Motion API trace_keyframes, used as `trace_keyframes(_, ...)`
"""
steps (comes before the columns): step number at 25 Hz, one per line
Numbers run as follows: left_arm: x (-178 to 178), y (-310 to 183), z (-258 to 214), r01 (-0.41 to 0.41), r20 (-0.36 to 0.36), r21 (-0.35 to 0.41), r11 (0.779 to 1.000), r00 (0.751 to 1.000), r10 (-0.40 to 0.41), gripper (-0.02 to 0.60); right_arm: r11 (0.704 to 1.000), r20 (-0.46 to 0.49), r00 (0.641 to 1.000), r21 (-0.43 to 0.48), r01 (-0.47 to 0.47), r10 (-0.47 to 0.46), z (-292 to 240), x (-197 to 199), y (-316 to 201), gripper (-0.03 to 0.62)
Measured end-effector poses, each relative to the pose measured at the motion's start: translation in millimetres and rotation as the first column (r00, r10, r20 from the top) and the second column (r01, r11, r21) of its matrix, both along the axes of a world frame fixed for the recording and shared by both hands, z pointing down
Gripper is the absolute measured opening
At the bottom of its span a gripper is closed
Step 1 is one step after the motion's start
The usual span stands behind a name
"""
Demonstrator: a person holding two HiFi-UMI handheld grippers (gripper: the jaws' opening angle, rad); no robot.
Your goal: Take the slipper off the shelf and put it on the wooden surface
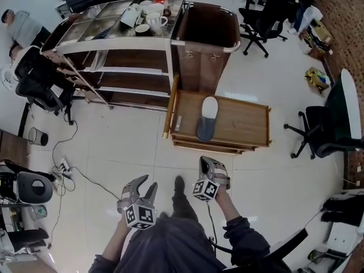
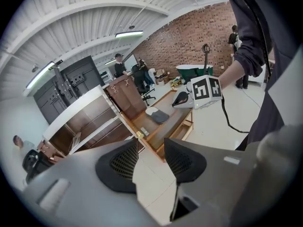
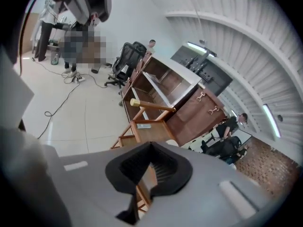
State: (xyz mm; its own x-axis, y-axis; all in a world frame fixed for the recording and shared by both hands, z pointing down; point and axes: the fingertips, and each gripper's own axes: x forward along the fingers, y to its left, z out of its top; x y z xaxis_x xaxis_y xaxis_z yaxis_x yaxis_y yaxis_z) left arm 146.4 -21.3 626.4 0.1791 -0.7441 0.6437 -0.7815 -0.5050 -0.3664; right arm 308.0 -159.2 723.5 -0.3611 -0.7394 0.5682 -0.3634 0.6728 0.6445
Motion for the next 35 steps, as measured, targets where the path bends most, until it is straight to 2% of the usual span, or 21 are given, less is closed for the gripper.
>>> trace_keyframes(6, 38.1, 74.6, 4.2, -0.109, -0.049, 0.020, 0.994, 0.993, 0.109, 0.192, 0.998, 0.026, 0.997, 0.009, -0.069, 0.069, -37.0, 24.8, 114.5, 0.003)
trace_keyframes(10, 53.8, 136.0, 4.3, -0.129, -0.075, 0.024, 0.991, 0.989, 0.131, 0.192, 0.993, 0.034, 0.992, 0.001, -0.122, 0.122, -52.1, 43.2, 191.9, 0.002)
trace_keyframes(17, 88.2, 227.4, 2.9, -0.174, -0.090, 0.021, 0.985, 0.980, 0.175, 0.192, 0.989, 0.061, 0.988, 0.006, -0.145, 0.144, -82.1, 59.9, 298.7, 0.002)
trace_keyframes(25, 105.2, 257.2, -3.9, -0.189, -0.096, 0.027, 0.982, 0.977, 0.191, 0.190, 0.990, 0.084, 0.988, 0.029, -0.135, 0.132, -104.2, 65.8, 342.7, 0.002)
trace_keyframes(35, 129.1, 253.4, -21.1, -0.204, -0.086, 0.068, 0.977, 0.974, 0.210, 0.189, 0.983, 0.091, 0.985, 0.102, -0.154, 0.144, -146.0, 94.9, 343.9, 0.002)
